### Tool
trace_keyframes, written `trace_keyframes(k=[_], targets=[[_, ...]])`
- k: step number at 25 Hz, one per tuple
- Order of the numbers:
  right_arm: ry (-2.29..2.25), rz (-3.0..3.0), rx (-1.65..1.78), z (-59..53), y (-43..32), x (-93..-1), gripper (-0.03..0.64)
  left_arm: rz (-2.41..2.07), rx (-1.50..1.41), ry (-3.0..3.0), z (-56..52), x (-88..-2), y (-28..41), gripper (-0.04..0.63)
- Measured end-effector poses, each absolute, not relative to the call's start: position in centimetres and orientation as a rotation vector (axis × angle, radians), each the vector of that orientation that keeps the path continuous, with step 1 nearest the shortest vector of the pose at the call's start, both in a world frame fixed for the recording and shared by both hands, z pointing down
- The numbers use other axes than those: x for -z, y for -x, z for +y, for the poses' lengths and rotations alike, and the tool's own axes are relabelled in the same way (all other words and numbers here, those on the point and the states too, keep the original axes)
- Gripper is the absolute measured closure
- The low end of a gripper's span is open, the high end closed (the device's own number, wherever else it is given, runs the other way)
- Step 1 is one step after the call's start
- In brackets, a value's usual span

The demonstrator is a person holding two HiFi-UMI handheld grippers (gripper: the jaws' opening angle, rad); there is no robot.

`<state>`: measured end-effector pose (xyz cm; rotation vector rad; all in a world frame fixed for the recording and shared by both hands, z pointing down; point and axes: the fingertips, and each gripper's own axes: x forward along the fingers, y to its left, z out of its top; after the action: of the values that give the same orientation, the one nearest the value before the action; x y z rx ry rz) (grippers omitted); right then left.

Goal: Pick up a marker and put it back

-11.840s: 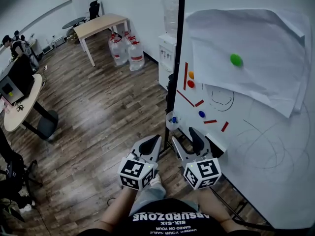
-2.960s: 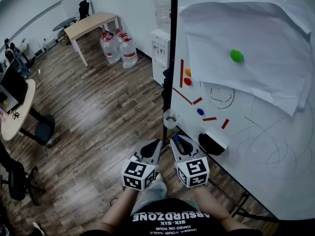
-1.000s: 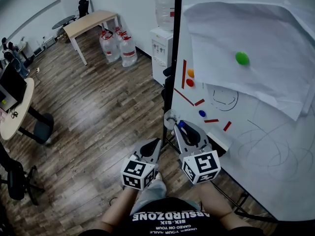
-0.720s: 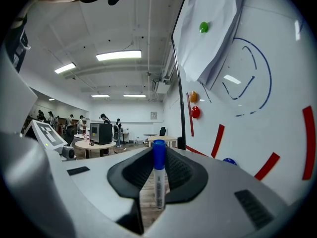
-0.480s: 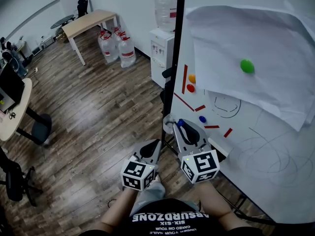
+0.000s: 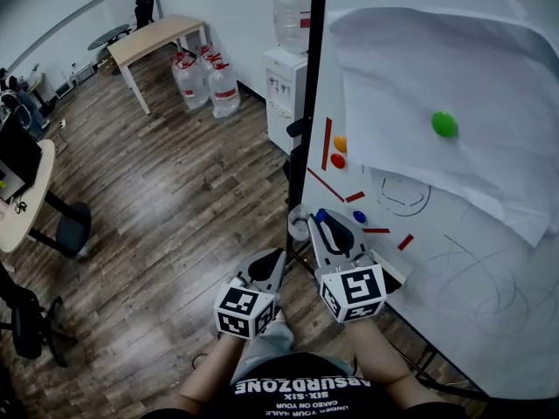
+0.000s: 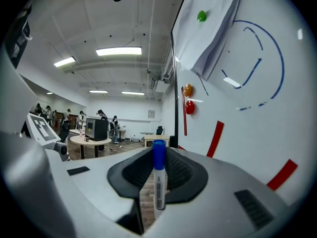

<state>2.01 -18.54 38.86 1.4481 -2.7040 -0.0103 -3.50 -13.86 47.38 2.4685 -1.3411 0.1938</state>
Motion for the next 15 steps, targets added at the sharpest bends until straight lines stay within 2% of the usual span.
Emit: trace_keyframes(k=[15], targets=[[-1.438,-2.661,-0.019,-20.5,-1.3,-39.8,0.551,-1.32,-0.183,-2.498,-16.6,-45.8,3.9,0.588]])
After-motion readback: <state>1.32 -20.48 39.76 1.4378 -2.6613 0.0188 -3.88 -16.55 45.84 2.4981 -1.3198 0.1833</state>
